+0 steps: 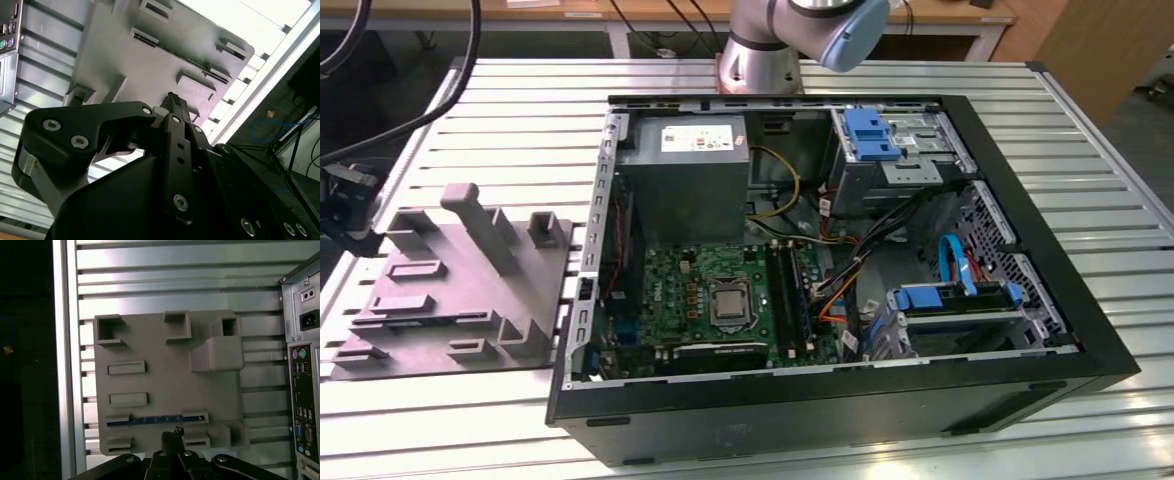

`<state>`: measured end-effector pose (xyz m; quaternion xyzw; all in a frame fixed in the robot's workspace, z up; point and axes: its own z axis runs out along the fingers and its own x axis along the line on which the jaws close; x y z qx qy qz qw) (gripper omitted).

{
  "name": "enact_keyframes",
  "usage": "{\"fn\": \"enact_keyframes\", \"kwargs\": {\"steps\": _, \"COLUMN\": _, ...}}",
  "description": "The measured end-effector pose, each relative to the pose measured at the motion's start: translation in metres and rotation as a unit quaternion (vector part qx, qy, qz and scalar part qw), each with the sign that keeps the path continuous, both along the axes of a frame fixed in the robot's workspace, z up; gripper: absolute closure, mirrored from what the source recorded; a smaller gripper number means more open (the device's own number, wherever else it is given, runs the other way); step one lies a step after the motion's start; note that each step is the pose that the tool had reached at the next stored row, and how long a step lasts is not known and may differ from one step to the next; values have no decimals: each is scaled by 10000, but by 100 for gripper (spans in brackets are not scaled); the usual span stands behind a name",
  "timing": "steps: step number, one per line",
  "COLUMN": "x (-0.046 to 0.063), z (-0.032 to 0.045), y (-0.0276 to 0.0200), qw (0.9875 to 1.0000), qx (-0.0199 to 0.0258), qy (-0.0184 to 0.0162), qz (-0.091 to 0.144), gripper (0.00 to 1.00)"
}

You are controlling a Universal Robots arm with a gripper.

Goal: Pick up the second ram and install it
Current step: 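Reach for the second ram, then pick up the second ram and move it above second insertion slot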

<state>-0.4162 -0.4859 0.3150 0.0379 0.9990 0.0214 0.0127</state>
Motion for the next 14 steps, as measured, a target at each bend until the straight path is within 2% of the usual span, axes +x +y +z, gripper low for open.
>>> {"fn": "enact_keyframes", "kwargs": {"steps": 7, "x": -1, "z": -87, "y": -76, "qw": 10000, "qx": 1, "qy": 2, "qz": 0, "gripper": 90}}
{"fn": "enact_keyframes", "kwargs": {"steps": 14, "x": -1, "z": -101, "y": -80, "qw": 10000, "qx": -1, "qy": 3, "qz": 0, "gripper": 90}}
